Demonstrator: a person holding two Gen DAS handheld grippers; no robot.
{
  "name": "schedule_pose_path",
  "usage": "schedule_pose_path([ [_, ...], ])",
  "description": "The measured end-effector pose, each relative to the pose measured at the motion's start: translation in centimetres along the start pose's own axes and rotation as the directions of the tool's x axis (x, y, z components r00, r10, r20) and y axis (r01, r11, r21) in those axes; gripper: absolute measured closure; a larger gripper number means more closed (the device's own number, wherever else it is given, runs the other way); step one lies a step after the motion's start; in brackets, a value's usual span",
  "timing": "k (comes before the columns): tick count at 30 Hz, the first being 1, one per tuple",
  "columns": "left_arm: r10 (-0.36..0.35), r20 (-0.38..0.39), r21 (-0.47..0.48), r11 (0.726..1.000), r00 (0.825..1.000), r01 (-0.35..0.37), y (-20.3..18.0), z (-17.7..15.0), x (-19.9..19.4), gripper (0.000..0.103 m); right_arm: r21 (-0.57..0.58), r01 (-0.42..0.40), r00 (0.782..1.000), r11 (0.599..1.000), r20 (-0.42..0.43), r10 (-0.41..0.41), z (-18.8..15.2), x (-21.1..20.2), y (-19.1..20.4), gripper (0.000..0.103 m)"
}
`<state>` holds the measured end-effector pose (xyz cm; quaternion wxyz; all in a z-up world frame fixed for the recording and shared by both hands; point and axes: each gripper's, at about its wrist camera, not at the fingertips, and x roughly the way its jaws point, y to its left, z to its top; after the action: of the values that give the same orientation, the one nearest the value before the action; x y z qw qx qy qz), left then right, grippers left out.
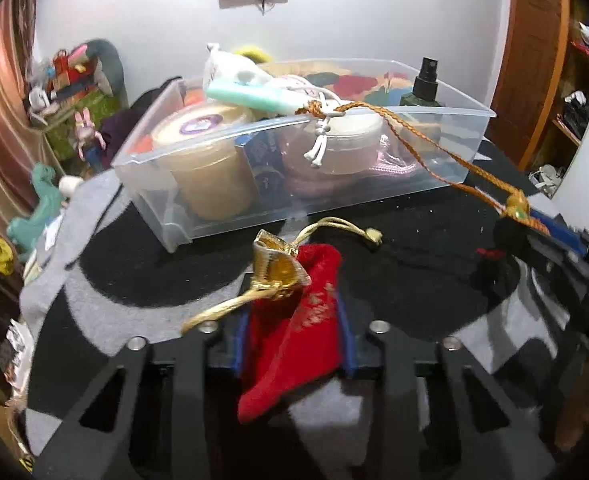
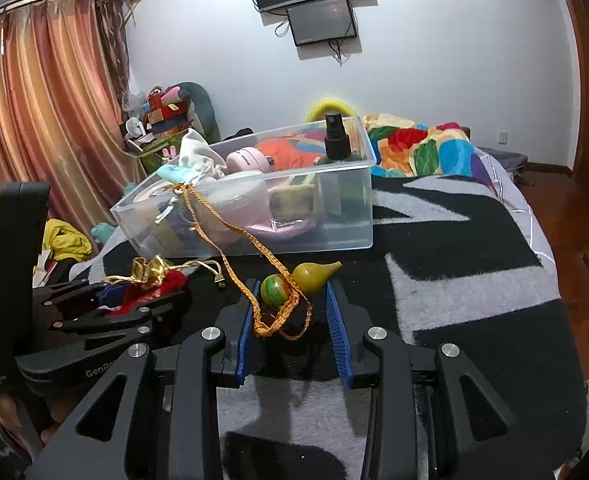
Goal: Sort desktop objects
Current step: 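Carry the red pouch with the left tool while the right tool carries the gourd ornament to the box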
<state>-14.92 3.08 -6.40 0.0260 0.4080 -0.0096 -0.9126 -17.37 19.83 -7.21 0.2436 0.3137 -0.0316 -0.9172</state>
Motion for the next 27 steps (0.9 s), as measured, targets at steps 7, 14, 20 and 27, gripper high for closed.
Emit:
schedule_pose_path([
  [7, -0.03, 0.041, -0.029, 0.999, 0.999, 0.031, 1.3, -0.6, -2.1, 0.077, -0.01, -0.003, 1.0, 1.0, 0.016, 0.003, 0.4, -0.8, 0.7, 0.073],
  [14, -0.053, 0.125, -0.045, 0.997, 0.991, 0.059, 2.1, -0.6, -5.7, 0.077, -0.059, -0.002, 0.998, 0.998, 0.059, 0.005, 1.4, -2.0, 2.1, 0.073],
  [20, -0.092, 0.184, -0.072, 0.992, 0.979, 0.107, 3.8, 1.0, -7.5, 0.077, -0.085, 0.01, 0.997, 0.996, 0.079, -0.003, 3.0, -1.9, 2.6, 0.073],
  [27, -0.11, 0.248, -0.077, 0.988, 0.963, 0.133, 5.3, 5.0, -8.1, 0.077, -0.083, 0.053, 0.992, 0.995, 0.117, -0.043, 5.7, -1.5, 1.7, 0.073],
])
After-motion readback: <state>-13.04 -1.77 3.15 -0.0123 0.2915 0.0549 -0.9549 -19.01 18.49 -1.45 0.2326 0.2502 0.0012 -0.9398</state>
